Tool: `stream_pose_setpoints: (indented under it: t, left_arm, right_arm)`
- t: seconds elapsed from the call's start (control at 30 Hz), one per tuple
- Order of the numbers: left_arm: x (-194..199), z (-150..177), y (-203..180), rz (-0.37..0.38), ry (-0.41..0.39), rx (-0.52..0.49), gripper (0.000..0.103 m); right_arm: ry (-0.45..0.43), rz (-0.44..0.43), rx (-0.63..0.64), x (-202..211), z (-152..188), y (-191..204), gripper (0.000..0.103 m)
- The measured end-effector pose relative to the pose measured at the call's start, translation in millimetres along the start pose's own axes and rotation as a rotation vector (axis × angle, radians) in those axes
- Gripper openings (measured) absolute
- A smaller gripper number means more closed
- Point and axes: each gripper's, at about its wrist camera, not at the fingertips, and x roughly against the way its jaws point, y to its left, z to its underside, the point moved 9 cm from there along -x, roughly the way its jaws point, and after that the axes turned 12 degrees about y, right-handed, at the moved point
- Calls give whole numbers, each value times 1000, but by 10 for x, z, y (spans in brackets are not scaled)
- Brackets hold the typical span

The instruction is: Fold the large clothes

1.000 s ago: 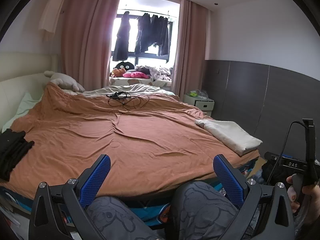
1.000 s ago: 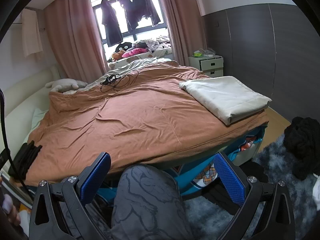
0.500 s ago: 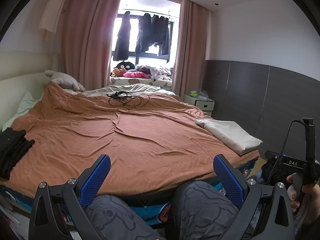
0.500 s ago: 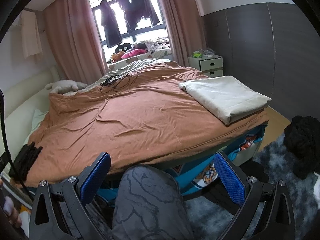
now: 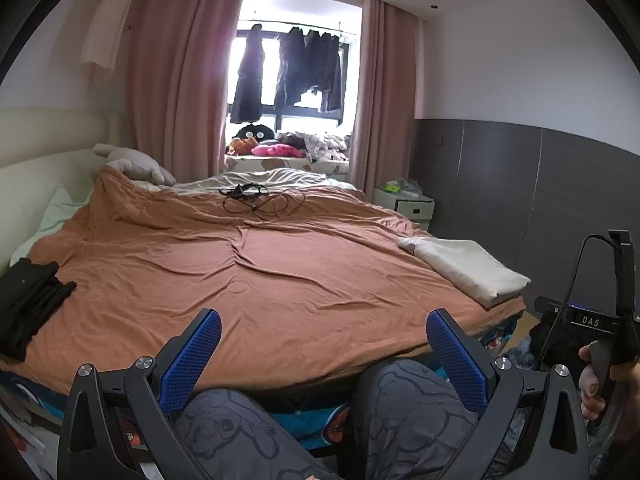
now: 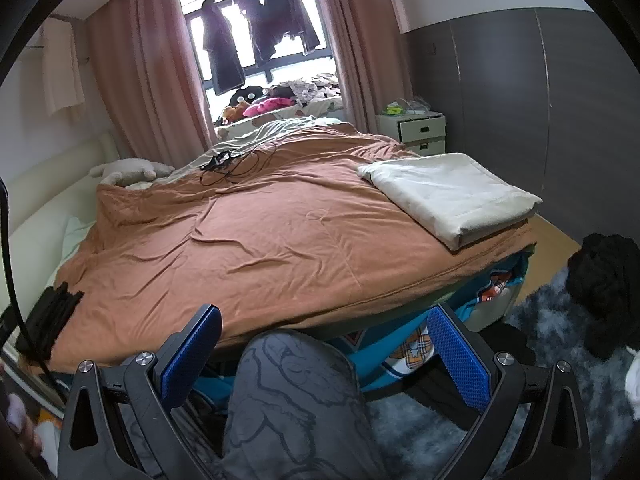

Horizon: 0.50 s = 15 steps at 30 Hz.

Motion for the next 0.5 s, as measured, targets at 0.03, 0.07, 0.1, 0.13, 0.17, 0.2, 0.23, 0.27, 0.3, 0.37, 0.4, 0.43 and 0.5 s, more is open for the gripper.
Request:
stream_pose_setpoints:
  t: [0.03, 0.07, 0.1, 0.13, 0.17, 0.2, 0.23, 0.27, 0.3, 0.37, 0.4, 0.43, 0.5]
  left_arm:
    - [1, -1, 2, 0, 0, 0, 103]
    - [1, -4, 4, -1, -1, 1, 103]
    - [1, -2, 5, 0, -1, 0, 103]
    - [0, -3, 8, 1, -1, -1, 103]
    - [0, -1, 7, 1, 0, -2, 103]
    - [1, 0, 5, -1, 0, -1, 103]
    - [1, 0, 3, 2, -1, 1, 103]
    - [1, 0, 3, 4, 0, 2, 103]
    - [9, 4, 1, 8, -2, 4, 103]
    - [23, 2, -1, 5, -7, 7, 103]
    - [29, 7, 0, -1, -8, 8, 103]
    - [33, 12, 1, -4, -8, 8, 103]
    - [33, 19, 3, -5, -6, 11, 103]
  right_arm:
    - [0, -1, 2, -1, 3, 3, 103]
    - [0, -2, 4, -4, 1, 12, 103]
    - [0, -2, 5, -6, 4, 11, 103]
    - [0, 0, 7, -10, 4, 5, 103]
    - [1, 3, 6, -12, -1, 5, 103]
    - [3, 3, 6, -19, 0, -1, 103]
    - [5, 1, 3, -24, 2, -8, 103]
    - [6, -1, 1, -28, 1, -11, 103]
    - [6, -1, 0, -26, 1, -11, 103]
    - [6, -1, 2, -25, 3, -18, 103]
    - [5, -1, 2, -25, 3, -18, 103]
    - [6, -2, 2, -26, 4, -19, 103]
    - [7, -2, 1, -26, 9, -9, 103]
